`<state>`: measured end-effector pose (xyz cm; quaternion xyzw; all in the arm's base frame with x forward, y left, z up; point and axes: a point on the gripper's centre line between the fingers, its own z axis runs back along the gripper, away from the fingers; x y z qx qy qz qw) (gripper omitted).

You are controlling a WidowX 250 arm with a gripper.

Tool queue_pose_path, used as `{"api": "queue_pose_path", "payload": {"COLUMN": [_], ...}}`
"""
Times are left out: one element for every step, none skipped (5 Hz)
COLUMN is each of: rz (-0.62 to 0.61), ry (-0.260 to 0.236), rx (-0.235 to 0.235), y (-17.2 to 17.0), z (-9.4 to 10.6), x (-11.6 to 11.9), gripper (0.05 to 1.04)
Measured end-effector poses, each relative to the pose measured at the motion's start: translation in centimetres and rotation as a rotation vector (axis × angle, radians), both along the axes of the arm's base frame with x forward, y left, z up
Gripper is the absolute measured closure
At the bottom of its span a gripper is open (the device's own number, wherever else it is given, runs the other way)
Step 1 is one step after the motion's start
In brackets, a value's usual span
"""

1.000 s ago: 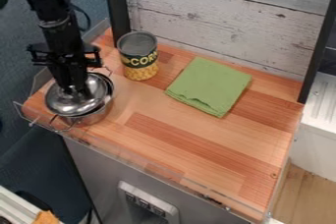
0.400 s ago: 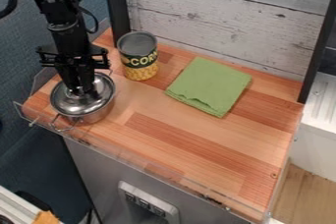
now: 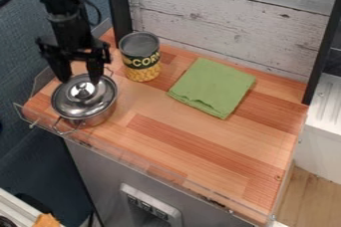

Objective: Cover the pot

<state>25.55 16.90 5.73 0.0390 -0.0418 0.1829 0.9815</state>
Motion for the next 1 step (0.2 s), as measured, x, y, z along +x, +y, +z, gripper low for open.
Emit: {"api": "queue_pose_path", "payload": {"rz": [-0.043], "ry": [-0.001], "rx": [0.022], "y": [0.06], "z": [1.33], "x": [-0.29], "gripper": [0.074]}}
